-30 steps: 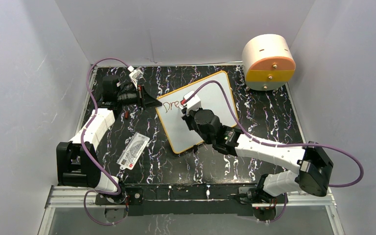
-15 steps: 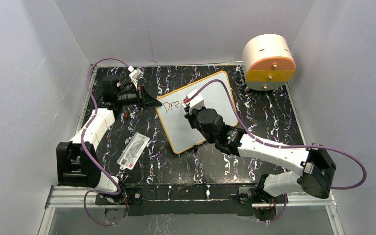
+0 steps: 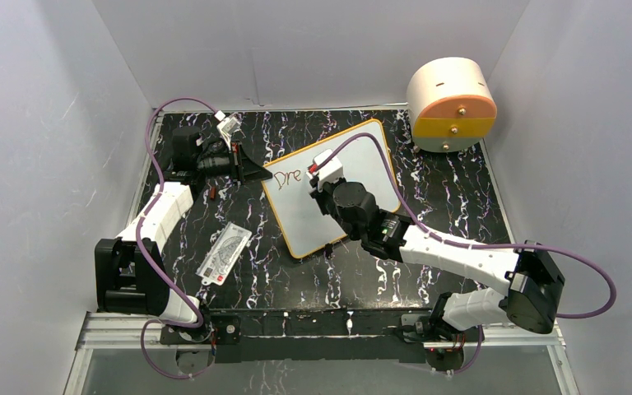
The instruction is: Write a sentence on the whiteboard
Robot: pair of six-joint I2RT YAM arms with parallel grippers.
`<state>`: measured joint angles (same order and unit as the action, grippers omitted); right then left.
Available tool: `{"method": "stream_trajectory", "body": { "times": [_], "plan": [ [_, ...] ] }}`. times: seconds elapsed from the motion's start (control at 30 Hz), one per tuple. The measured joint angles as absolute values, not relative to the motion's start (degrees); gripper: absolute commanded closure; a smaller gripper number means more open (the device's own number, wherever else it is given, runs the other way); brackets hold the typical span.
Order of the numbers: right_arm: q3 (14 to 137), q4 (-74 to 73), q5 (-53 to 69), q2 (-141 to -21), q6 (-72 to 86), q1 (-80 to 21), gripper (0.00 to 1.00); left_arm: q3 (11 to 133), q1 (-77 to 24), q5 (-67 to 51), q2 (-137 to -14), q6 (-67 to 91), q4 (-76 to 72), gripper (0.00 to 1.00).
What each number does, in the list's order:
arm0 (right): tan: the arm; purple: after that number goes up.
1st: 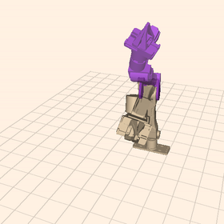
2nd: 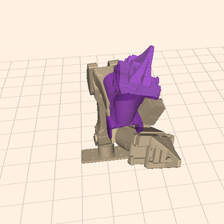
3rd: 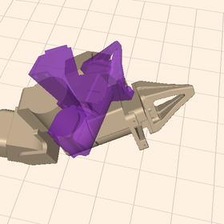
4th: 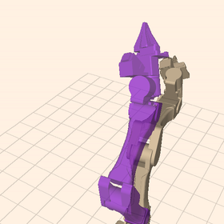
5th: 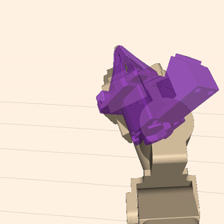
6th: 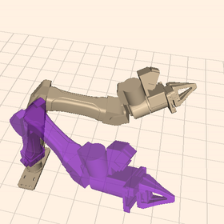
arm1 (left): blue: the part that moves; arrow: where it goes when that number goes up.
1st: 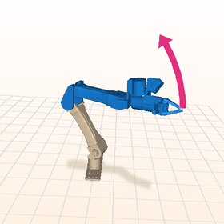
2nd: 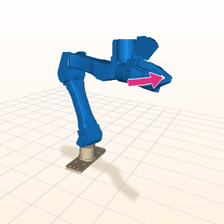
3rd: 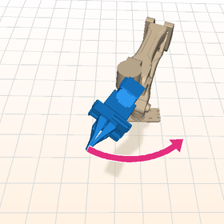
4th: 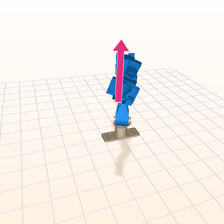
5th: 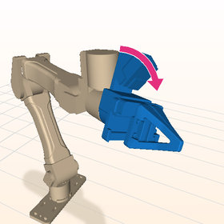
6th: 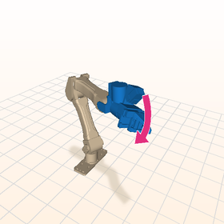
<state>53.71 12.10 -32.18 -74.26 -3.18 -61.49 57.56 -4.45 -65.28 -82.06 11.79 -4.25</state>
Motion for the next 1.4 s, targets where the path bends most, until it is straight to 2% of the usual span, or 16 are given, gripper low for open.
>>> {"method": "stream_trajectory", "body": {
  "times": [1.4],
  "plan": [
    [53.7,15.7,-31.0,-76.2,-4.9,-60.4,1.0,57.6,-4.5,-65.2,-82.2,11.6,-4.3,1.0]
  ]
}}
